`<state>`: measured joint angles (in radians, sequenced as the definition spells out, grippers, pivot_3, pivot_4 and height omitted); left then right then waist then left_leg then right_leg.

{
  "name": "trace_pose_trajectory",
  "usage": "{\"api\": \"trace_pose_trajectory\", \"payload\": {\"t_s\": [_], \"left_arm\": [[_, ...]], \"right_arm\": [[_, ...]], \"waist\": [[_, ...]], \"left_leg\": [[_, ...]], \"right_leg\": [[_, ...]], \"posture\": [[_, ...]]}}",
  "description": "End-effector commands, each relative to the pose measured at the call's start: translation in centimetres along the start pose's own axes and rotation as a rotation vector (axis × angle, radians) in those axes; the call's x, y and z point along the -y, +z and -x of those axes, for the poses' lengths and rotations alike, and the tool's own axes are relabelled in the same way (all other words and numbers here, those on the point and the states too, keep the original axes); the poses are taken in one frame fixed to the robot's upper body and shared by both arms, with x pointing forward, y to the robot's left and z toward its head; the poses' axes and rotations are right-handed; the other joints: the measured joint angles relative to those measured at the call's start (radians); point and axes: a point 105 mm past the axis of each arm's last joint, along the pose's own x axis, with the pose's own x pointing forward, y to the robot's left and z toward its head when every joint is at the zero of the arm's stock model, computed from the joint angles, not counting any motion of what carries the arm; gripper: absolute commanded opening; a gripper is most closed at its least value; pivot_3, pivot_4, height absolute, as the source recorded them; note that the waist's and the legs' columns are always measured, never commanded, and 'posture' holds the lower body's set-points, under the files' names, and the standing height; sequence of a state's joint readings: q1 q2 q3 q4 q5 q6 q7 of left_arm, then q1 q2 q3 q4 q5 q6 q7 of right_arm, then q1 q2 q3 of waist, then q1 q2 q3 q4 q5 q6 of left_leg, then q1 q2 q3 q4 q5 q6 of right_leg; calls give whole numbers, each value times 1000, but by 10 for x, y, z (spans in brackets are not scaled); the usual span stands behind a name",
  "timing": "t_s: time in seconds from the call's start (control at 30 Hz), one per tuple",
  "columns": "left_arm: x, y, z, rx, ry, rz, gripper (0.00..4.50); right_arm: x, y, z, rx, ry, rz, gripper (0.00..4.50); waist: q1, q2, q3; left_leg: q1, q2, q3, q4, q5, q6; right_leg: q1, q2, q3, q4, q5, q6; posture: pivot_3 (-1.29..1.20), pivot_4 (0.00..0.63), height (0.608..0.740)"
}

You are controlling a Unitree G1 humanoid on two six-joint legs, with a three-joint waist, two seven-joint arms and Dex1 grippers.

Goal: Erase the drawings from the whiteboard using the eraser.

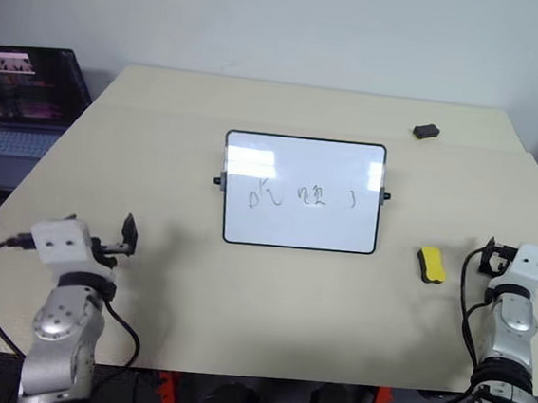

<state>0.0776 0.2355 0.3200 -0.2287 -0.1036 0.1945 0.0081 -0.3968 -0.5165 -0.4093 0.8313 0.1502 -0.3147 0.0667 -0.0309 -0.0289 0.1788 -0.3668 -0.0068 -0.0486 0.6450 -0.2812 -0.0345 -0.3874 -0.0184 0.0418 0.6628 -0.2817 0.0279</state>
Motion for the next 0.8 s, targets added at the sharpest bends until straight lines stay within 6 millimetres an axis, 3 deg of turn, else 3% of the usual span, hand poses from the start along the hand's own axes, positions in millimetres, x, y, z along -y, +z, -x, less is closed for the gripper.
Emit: {"api": "trace_pose_trajectory", "payload": {"t_s": [0.03,0.2,0.3,0.57,0.67,0.8], "left_arm": [[2,15,-3,56,-2,-8,4500],[-4,14,0,44,47,4,4500],[-1,11,7,36,20,10,4500],[-26,-3,18,-21,94,-14,4500],[-26,6,14,13,77,-10,4500],[-21,44,-14,145,-21,3,4500]], "right_arm": [[20,8,-1,11,-43,17,4467],[36,2,7,-14,-89,20,4467],[35,7,8,3,-68,17,4467],[29,1,18,-37,-48,-79,4467],[24,5,18,-35,-30,-101,4467],[23,43,29,111,-22,-160,4467]], "waist": [[2,0,0],[3,0,0],[-2,0,0],[-1,0,0],[0,0,0],[11,1,0]], "left_leg": [[0,0,0,0,0,0],[0,0,0,0,0,0],[0,0,0,0,0,0],[1,0,1,0,0,0],[1,0,1,1,0,0],[0,0,-2,1,1,0]], "right_leg": [[0,0,0,0,0,0],[0,0,0,0,0,0],[0,0,1,0,0,0],[0,0,1,0,0,0],[1,0,0,1,0,0],[0,1,-1,1,0,0]], "posture": [[0,150,740],[0,150,740],[0,150,740],[0,150,740],[0,150,740],[0,150,740]]}}
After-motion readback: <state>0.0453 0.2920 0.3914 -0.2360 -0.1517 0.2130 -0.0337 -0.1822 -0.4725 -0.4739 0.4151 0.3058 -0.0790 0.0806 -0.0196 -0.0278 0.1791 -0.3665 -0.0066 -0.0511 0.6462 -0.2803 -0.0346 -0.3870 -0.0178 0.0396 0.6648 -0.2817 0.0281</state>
